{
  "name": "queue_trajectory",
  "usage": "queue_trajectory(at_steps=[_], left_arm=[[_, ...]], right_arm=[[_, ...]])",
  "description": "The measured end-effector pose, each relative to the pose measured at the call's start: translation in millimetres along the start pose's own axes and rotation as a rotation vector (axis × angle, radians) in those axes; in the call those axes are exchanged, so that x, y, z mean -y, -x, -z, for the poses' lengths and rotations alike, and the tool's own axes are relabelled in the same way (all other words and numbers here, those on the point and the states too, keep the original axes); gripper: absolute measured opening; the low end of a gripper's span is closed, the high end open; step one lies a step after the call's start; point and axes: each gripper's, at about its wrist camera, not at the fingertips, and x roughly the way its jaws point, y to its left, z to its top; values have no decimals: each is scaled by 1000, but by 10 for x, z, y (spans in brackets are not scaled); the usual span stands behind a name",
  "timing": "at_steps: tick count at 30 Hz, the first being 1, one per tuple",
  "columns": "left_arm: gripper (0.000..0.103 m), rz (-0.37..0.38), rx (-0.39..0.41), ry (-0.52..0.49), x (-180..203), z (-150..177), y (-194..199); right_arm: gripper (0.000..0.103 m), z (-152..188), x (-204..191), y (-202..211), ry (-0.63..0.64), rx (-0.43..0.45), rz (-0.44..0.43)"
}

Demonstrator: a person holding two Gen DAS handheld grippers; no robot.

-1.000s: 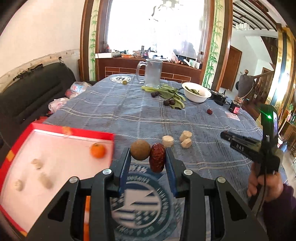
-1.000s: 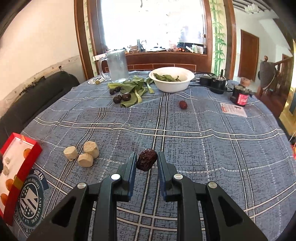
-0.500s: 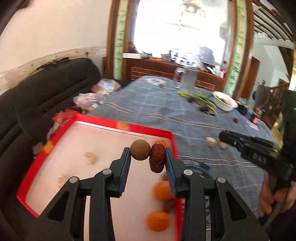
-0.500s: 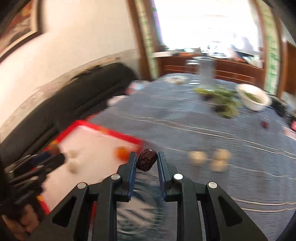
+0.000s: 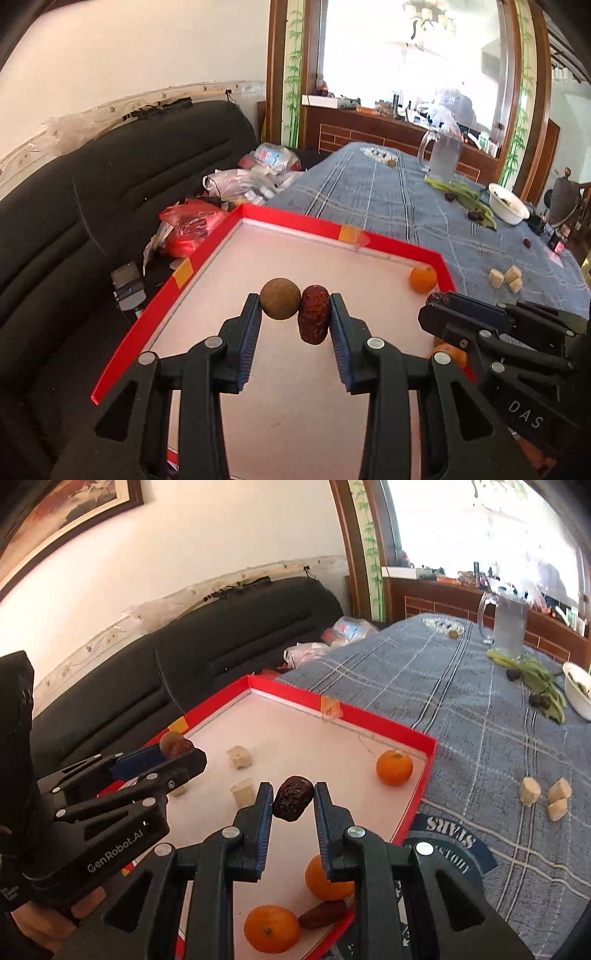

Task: Organize fruits
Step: 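Carry the kiwi, red date and dark date over the tray with both tools, then open both tools to drop the kiwi and dates into the tray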

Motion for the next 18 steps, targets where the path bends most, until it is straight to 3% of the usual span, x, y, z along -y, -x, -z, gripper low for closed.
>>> queue_trajectory(at_steps=[18], left_arm=[[39,-43,-83,-32,25,120,-209]], right_arm=[[21,151,-86,-189,41,-76,12]])
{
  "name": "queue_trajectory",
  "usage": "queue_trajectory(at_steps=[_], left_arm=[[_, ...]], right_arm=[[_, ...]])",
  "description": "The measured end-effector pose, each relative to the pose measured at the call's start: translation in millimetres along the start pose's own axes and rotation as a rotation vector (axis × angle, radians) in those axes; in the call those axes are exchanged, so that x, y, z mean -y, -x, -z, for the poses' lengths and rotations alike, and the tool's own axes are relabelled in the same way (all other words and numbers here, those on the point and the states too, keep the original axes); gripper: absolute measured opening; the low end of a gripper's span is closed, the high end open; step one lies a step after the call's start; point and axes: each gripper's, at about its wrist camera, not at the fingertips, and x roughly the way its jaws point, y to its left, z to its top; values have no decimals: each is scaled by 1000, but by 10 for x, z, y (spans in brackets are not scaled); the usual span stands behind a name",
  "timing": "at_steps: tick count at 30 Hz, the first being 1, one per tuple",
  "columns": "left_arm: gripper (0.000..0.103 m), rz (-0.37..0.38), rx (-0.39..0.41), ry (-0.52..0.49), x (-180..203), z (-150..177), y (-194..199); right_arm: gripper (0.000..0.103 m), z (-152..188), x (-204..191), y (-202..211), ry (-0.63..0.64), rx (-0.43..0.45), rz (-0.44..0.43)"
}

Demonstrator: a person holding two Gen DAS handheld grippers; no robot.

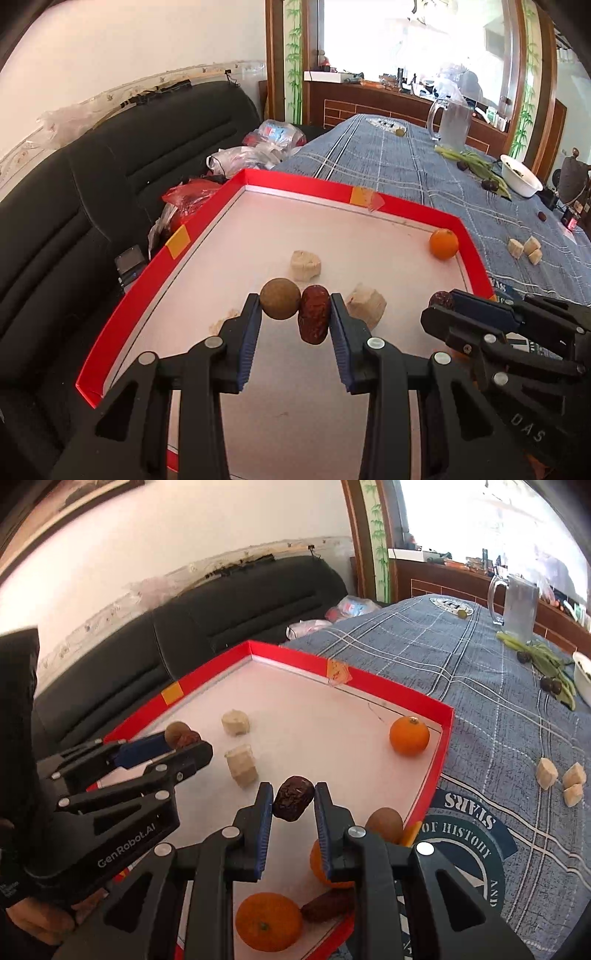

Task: Organize fruits
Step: 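Open both tools to drop the kiwi and dates into the tray, then move both open tools from the tray back to the pastry pieces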

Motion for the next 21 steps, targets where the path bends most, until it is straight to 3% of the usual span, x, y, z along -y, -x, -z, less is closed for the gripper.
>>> queue_trajectory(at_steps=[4,6,7,11,14,18,21], left_arm=[[50,-1,-22,5,-1,-3,-20],[64,-9,-16,6,-4,-20,15],[66,-15,-8,6,-8,-33,46],[74,-41,35,7,-41,-87,156],[76,-46,44,7,-25,-108,169],[76,-39,25,-23,102,-101,129],[76,-22,9,-52,227,-96,119]], right_arm=[[22,-48,45,100,-1,-15,-32],[23,-99,165,248,-11,11,-47],[24,-123,274,373,-21,45,-39],[38,-159,873,856,-110,177,83],[40,-97,1439,1119,-233,229,213],[40,53,1944,1244,-310,215,330],[40,186,2187,1193,-370,188,353]])
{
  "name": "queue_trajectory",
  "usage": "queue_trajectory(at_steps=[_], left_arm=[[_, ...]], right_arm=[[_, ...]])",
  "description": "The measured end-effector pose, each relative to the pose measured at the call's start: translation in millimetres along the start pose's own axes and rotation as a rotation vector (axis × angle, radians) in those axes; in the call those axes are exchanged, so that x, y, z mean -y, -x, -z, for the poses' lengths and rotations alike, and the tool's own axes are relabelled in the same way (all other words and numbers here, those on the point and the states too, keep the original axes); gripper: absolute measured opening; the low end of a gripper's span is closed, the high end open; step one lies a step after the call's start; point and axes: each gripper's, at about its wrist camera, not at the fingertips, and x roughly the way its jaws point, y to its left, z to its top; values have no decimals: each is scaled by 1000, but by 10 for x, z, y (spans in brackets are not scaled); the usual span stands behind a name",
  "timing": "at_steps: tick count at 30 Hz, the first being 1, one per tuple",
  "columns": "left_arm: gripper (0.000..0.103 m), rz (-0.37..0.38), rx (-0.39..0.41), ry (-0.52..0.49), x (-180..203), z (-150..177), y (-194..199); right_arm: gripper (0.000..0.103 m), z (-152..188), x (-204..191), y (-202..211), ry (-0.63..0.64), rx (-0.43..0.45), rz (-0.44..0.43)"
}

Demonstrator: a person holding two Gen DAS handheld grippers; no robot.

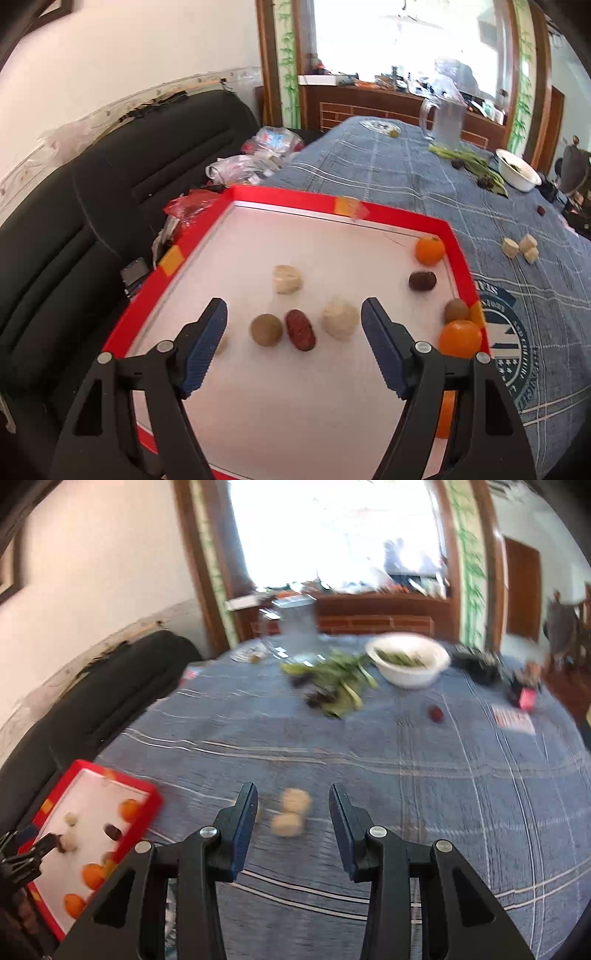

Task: Organize fruits
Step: 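Move both open tools from the tray back to the pastry pieces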

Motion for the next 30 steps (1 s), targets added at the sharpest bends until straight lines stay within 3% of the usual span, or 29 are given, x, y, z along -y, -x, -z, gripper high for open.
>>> queue_trajectory(at_steps=[5,11,14,17,23,27,30], left_arm=[[76,-11,0,-22,140,-19,23],[76,26,14,-69,448,-112,52],[77,73,29,-129,739,-167,79],[77,128,34,-188,1063,-209,91],[80,169,27,-279,1529,-252,13],[80,164,-9,-290,1627,-269,-121],[80,161,-22,-286,1646,-254,-159]], right_arm=[[40,23,402,-167,-136,-91,44],[40,21,1175,25,-414,-34,127],[40,56,1382,93,-472,-25,199],[40,97,1458,67,-519,-36,186],[40,62,1197,-107,-423,-74,106],[40,50,844,-198,-309,-88,-15],[40,64,579,-226,-202,-92,-47]])
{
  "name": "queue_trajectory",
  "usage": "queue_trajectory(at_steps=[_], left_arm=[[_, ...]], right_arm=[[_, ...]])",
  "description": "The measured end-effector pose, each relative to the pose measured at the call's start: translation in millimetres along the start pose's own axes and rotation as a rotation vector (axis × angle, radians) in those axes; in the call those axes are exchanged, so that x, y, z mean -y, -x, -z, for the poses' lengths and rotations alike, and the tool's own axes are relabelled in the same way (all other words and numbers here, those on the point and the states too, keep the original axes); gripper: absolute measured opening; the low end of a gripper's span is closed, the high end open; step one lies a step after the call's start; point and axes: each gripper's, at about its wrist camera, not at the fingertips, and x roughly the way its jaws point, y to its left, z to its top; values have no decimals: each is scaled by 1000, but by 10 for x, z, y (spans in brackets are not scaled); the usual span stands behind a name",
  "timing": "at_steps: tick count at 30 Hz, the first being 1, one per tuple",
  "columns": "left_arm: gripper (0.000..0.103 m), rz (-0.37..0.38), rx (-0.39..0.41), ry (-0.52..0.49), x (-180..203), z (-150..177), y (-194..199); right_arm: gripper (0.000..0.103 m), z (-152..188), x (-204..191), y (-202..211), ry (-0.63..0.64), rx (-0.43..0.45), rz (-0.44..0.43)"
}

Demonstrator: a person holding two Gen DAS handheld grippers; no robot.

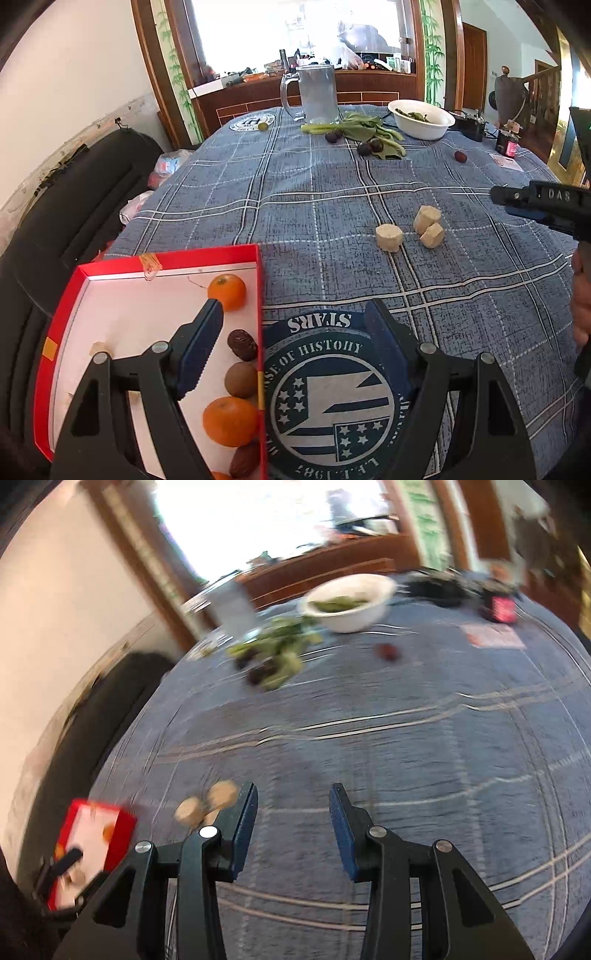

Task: Organize fruits
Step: 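Move both open tools from the tray back to the pastry pieces, then grasp a tan pastry piece with the right tool while the left tool grasps a round pastry piece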

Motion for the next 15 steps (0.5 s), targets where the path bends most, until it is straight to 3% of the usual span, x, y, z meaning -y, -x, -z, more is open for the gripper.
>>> queue_trajectory(at_steps=[5,10,15], left_arm=[[80,0,-8,-18,44,38,1],[80,14,-9,-42,86,50,17],[80,18,-14,-81,141,-61,-33]], right_arm=[[40,84,-125,-68,53,-19,-2],[40,47,-81,-208,-15,-64,-32],[40,-51,-301,-353,-4,-149,-32]])
